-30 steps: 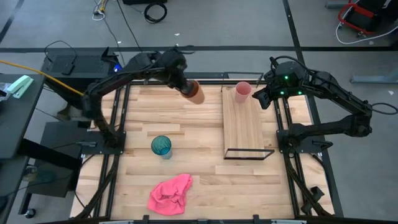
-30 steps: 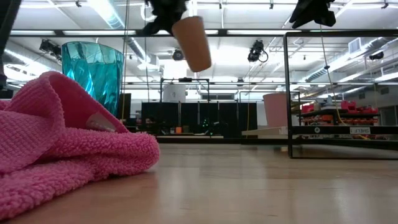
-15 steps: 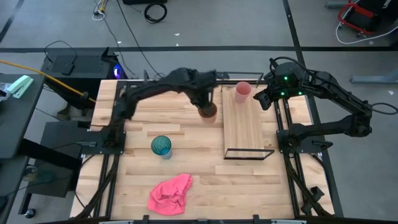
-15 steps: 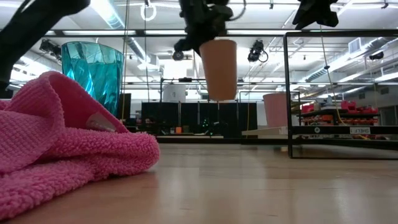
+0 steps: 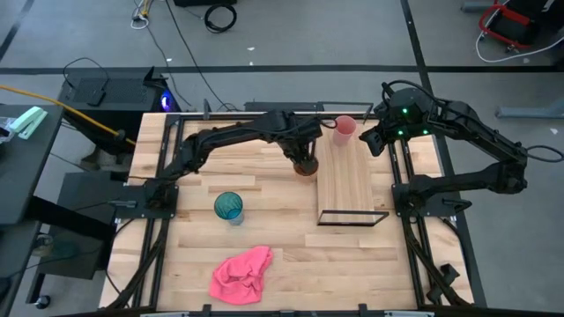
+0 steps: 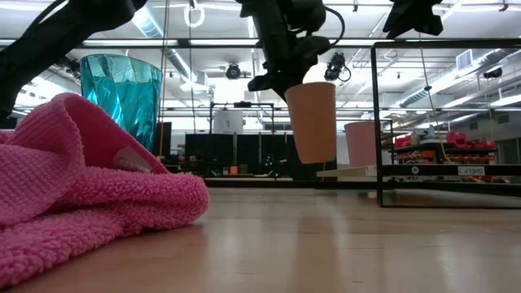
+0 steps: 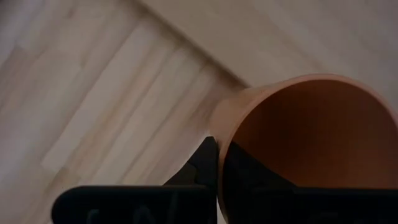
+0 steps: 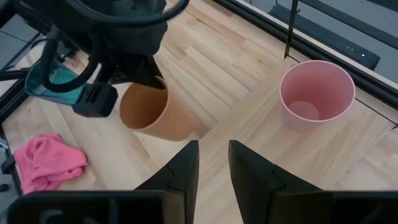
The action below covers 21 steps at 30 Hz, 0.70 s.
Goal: Stack small to large cups/mugs on shelf
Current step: Put the orange cup on the shelf
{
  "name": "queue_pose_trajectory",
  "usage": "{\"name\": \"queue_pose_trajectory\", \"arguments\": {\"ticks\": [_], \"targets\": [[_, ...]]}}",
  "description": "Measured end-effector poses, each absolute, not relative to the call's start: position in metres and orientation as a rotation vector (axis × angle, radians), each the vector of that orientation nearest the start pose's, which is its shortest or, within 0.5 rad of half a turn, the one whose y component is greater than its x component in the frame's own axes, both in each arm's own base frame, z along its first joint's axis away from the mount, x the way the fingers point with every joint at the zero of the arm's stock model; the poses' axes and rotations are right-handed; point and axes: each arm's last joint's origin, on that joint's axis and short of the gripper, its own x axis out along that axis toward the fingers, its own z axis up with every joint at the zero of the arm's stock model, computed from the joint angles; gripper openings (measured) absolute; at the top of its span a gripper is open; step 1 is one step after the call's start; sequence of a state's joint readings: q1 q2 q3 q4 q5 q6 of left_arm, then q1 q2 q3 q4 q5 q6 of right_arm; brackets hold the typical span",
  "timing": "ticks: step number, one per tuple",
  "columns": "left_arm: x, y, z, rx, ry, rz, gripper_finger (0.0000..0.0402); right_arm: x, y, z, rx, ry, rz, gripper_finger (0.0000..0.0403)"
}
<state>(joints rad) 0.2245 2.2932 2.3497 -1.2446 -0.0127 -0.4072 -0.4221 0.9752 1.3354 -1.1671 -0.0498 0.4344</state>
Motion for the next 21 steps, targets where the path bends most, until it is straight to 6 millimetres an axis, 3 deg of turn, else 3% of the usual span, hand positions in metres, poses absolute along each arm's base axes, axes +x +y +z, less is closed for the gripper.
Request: {"name": "queue_pose_trajectory", "arguments": {"ticks": [6, 14, 21], "targets": [[0.459, 0.109, 0.285, -0.449, 1.126, 0.502, 0.001, 0.135, -0.058, 0.395, 0.594, 0.706, -0.517, 0.0095], [0.469, 0.113, 0.256, -0.443, 1.19, 0.51, 0.001, 0.138, -0.051, 0.395, 0.56, 0.715, -0.492, 0.0095], [0.473, 0.118, 0.253, -0.447, 1.157, 0.512, 0.001, 0.141, -0.046, 0.395, 0.546, 0.721, -0.471, 0.0095]]}}
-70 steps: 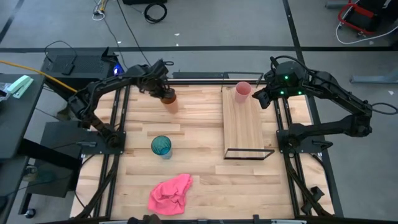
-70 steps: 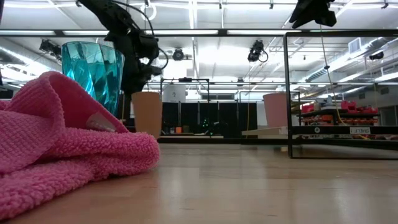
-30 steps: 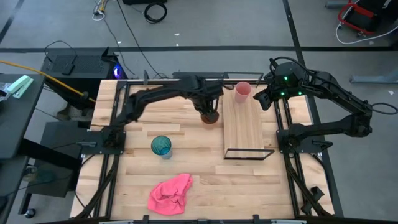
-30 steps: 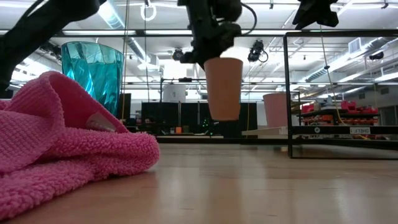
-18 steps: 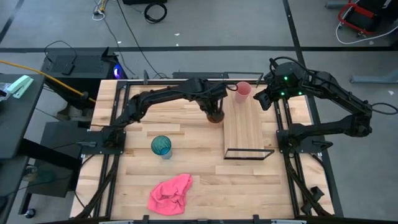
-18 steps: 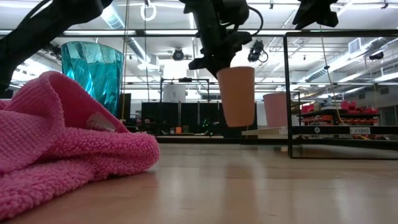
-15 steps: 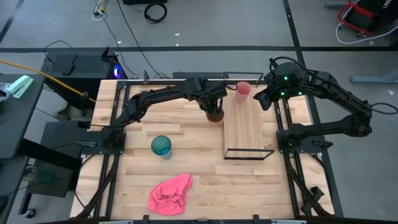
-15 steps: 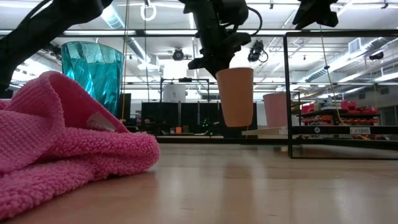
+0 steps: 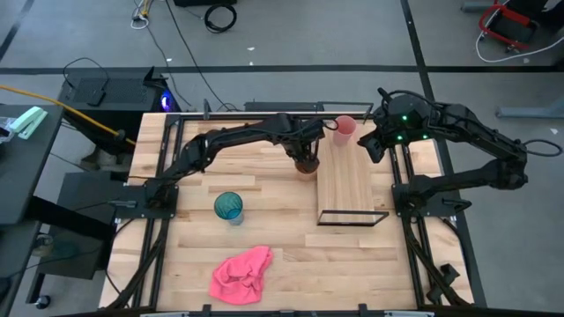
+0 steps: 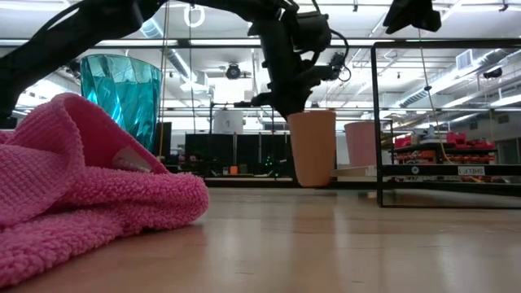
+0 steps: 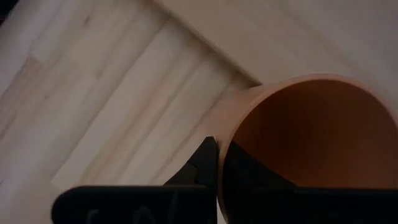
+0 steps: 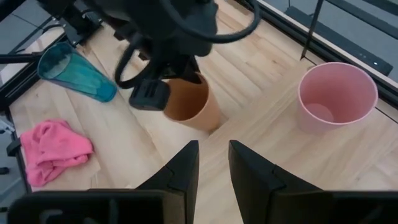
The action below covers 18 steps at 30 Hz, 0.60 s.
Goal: Stack small to large cups/mugs on shelf
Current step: Put the orange cup on the shelf
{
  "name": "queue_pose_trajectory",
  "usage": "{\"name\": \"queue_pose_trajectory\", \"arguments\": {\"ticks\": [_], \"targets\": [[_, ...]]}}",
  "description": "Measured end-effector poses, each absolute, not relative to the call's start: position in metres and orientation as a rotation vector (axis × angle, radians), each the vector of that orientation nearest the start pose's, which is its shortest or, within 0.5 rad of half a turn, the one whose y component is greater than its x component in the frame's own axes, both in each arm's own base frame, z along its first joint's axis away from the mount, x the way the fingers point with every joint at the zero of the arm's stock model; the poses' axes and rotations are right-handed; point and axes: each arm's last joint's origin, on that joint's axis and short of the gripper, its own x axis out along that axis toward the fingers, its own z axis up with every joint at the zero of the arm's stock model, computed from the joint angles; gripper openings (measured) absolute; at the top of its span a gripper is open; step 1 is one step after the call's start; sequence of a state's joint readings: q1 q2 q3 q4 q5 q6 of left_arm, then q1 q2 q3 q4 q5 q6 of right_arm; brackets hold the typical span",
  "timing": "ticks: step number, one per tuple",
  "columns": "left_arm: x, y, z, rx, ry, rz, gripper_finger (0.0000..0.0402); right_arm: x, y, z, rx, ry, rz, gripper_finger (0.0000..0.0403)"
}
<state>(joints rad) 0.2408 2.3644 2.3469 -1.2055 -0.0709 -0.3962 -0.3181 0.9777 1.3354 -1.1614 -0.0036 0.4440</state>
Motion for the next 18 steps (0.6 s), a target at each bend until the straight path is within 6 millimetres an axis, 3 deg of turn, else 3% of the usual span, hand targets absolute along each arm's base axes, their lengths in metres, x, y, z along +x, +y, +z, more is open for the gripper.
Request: {"name": "queue_pose_trajectory", "arguments": {"ticks": [18], "targets": [[0.475, 0.121, 0.239, -0.477, 1.204, 0.496, 0.0016, 0.149, -0.045, 0.391, 0.538, 0.751, -0.467, 0.0095]]}}
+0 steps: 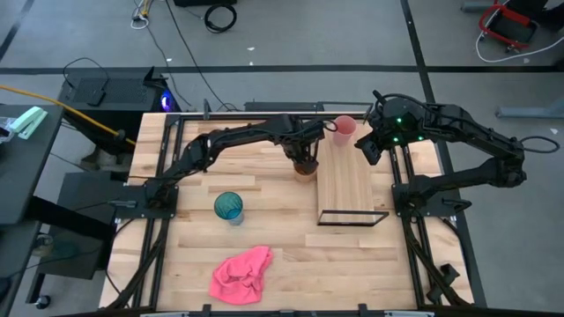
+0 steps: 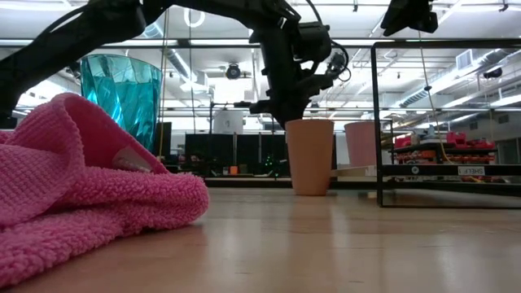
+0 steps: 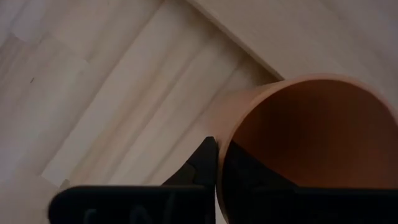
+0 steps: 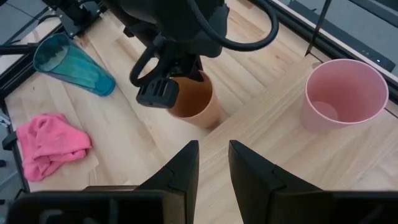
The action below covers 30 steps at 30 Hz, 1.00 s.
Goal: Stack small to large cups/mugs on shelf
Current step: Put the orange cup on the shelf
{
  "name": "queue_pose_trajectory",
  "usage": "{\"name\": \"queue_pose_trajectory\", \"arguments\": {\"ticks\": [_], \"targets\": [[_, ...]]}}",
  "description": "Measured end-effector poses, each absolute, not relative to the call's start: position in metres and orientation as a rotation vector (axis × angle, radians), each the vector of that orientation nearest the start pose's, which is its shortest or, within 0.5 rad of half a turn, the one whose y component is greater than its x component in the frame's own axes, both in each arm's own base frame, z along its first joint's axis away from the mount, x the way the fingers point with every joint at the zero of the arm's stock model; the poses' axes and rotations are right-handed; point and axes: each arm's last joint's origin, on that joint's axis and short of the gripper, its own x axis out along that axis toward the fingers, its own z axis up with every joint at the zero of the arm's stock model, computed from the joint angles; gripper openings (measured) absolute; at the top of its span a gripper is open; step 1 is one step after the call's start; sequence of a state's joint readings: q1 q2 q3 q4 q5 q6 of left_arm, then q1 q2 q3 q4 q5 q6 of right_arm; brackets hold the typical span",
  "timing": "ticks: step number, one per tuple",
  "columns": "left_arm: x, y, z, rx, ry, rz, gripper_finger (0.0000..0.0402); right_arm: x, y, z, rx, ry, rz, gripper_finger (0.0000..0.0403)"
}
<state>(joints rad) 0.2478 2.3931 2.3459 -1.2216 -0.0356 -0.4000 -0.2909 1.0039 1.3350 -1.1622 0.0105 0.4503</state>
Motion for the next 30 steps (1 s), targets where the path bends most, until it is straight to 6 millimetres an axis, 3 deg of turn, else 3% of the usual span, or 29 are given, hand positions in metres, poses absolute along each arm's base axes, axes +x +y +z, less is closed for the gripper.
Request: {"name": "queue_pose_trajectory", "arguments": {"ticks": [8, 24, 30], "targets": [[0.475, 0.121, 0.24, -0.48, 1.197, 0.49, 0.0028, 0.149, -0.045, 0.391, 0.538, 0.751, -0.467, 0.0095], [0.476, 0.121, 0.241, -0.494, 1.183, 0.471, 0.0115, 0.149, -0.045, 0.391, 0.541, 0.755, -0.469, 0.0095], [0.475, 0.121, 0.257, -0.541, 1.13, 0.41, 0.0138, 0.149, -0.045, 0.391, 0.54, 0.756, -0.469, 0.0095]]}}
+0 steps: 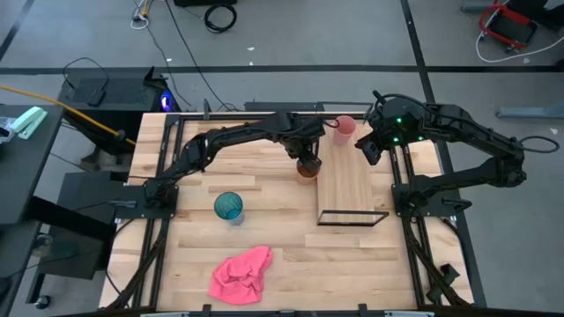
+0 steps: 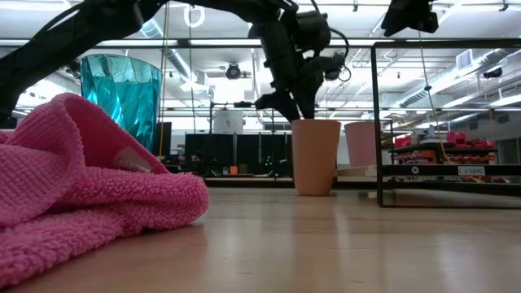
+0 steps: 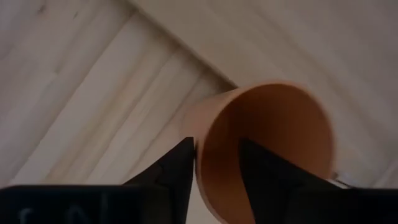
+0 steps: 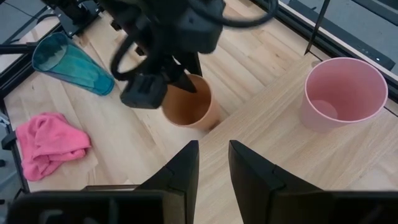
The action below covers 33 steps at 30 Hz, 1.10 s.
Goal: Stack small to large cups/mugs on shelf
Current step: Put the orange cup on the shelf
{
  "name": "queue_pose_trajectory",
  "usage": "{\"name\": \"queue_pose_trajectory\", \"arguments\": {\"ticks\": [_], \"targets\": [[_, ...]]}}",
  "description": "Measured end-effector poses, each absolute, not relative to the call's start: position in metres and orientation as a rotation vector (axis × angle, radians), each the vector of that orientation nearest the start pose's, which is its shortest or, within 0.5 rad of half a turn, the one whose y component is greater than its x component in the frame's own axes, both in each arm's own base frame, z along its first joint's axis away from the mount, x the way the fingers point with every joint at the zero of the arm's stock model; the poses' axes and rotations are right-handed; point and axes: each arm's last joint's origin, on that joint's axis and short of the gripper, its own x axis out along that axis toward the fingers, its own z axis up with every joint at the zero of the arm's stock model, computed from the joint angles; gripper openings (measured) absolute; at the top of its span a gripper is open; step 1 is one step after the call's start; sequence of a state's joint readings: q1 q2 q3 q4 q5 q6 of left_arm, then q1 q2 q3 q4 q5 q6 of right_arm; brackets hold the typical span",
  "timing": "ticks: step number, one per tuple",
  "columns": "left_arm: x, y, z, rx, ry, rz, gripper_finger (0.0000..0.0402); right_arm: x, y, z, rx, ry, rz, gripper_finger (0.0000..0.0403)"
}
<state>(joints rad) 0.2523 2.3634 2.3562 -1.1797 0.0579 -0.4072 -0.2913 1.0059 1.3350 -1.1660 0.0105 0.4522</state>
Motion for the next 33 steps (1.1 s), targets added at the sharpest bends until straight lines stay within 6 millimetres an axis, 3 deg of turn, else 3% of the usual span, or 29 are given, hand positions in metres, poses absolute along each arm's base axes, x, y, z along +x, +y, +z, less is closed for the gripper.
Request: {"name": "queue_pose_trajectory", "arguments": {"ticks": [8, 14, 24, 29, 33], "targets": [[0.461, 0.121, 0.289, -0.535, 1.077, 0.396, 0.0157, 0.16, -0.048, 0.385, 0.54, 0.79, -0.48, 0.0095], [0.439, 0.131, 0.312, -0.535, 1.092, 0.417, 0.0153, 0.186, -0.056, 0.371, 0.545, 0.864, -0.493, 0.0097], [0.372, 0.132, 0.365, -0.464, 1.23, 0.534, 0.0138, 0.248, -0.075, 0.332, 0.551, 0.966, -0.51, 0.0098], [0.346, 0.127, 0.398, -0.405, 1.132, 0.613, 0.013, 0.268, -0.081, 0.308, 0.556, 1.057, -0.526, 0.0098], [0.333, 0.126, 0.412, -0.399, 1.094, 0.631, 0.0125, 0.279, -0.086, 0.295, 0.556, 1.092, -0.534, 0.0098]]}}
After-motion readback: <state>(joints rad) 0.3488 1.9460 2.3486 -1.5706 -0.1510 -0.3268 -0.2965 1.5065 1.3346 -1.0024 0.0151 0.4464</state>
